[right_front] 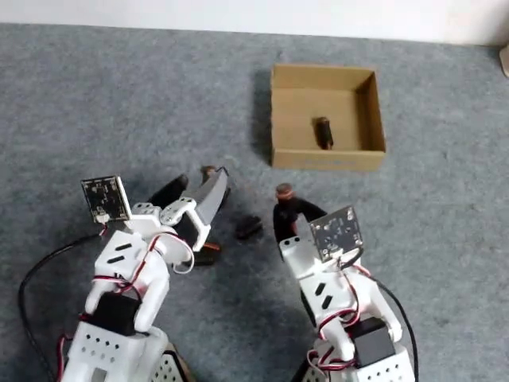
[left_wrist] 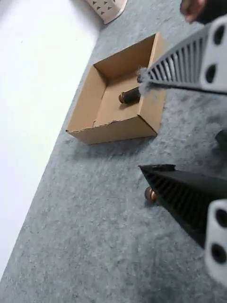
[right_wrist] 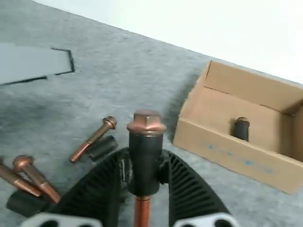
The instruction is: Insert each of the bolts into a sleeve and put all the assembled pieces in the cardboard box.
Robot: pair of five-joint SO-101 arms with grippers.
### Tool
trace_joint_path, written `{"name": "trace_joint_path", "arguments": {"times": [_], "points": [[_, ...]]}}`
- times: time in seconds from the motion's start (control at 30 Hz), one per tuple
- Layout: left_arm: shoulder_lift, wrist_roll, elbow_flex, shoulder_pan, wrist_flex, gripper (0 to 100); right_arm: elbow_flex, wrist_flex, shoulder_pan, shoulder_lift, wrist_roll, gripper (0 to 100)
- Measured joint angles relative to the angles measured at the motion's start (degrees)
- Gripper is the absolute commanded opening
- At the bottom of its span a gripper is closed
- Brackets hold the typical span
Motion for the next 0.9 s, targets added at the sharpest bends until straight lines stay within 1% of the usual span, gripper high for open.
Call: {"name": "trace_joint_path", "arguments": {"times": [0.13,0.27,0.53,0.77,0.9], "points": [[0.0,0.0,0.53,-0.18,-1.23,24,-3.87,0.0,2.46,7.03,0.62,0.5],[0.0,0.0,0.7,-0.18,-1.41,24,-16.88,0.0,5.36,24.44,0.62,0.5],[0.0,0.0,1.58,-0.18,-1.76,24,-56.97,0.88,12.57,70.86,0.7,0.5],[0.0,0.0,1.58,-0.18,-1.76,24,-95.03,14.51,18.37,109.36,0.88,0.5],[0.0,0.0,1.58,-0.18,-1.76,24,-114.29,19.34,23.38,129.14,0.88,0.5]]}}
